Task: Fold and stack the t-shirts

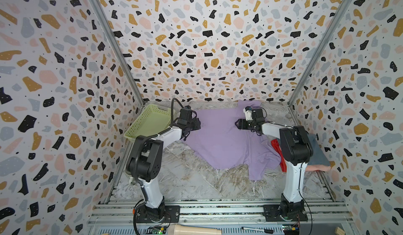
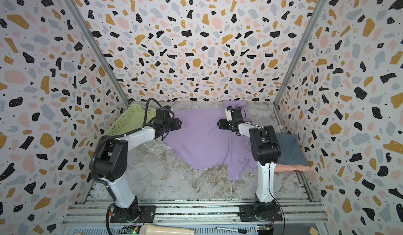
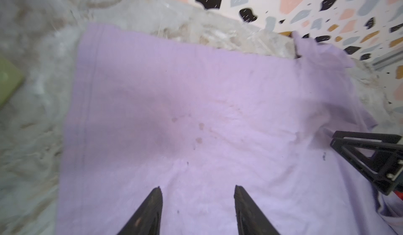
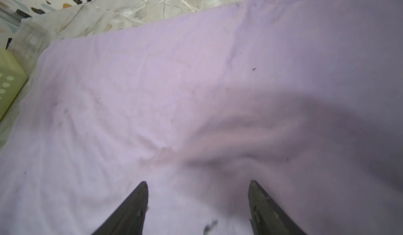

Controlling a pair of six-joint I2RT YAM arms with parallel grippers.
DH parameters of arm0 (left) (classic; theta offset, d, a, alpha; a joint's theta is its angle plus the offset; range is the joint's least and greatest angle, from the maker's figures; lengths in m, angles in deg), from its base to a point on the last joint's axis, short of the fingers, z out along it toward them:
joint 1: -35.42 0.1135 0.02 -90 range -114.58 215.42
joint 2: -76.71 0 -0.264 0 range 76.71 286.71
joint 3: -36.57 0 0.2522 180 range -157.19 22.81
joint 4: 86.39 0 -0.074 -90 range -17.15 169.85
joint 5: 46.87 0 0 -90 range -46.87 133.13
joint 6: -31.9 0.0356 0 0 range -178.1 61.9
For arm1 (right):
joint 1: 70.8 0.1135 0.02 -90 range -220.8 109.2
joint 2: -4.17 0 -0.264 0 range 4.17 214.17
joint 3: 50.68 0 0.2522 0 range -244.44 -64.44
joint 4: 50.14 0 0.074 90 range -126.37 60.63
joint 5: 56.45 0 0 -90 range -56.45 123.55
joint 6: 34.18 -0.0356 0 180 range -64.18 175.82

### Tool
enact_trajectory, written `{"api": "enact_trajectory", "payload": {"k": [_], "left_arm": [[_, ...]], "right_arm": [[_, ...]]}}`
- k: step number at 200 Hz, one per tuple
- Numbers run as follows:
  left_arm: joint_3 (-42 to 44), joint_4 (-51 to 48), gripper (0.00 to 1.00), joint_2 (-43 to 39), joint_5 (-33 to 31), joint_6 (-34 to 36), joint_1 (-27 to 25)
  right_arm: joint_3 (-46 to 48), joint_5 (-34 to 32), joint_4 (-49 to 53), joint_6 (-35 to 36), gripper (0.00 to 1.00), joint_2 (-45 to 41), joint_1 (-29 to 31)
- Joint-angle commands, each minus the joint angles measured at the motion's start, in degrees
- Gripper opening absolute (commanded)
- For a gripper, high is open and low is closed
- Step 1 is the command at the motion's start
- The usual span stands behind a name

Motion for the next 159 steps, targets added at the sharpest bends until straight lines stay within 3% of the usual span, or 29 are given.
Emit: {"api": "enact_trajectory", "payload": {"k": [1,26,54,97,128,159], "left_arm": [[8.3,-5.71,0.51,-7.98,-2.31,-0.58,-0.58],[17.28,-10.31,0.49,-15.79,-5.97,-1.94,-2.88],[23.65,-10.89,0.47,-18.87,-6.17,-2.92,-5.28],[27.62,-6.08,0.44,-16.91,-5.51,-4.12,-6.77],[26.89,-2.76,0.46,-13.0,-3.96,-3.92,-8.13],[25.58,-1.56,0.42,-8.57,-4.45,-4.49,-8.52]], "right_arm": [[5.75,-1.95,1.85,0.44,0.75,-14.15,0.35],[15.54,-4.23,4.85,-2.04,0.77,-25.5,0.26],[26.05,-4.49,7.3,-6.17,0.78,-36.94,0.76],[37.19,-7.14,8.94,-11.45,0.79,-49.2,1.22],[39.75,-11.07,13.2,-12.82,0.8,-53.39,1.31],[42.56,-10.56,16.21,-15.74,0.8,-56.1,2.37]]}}
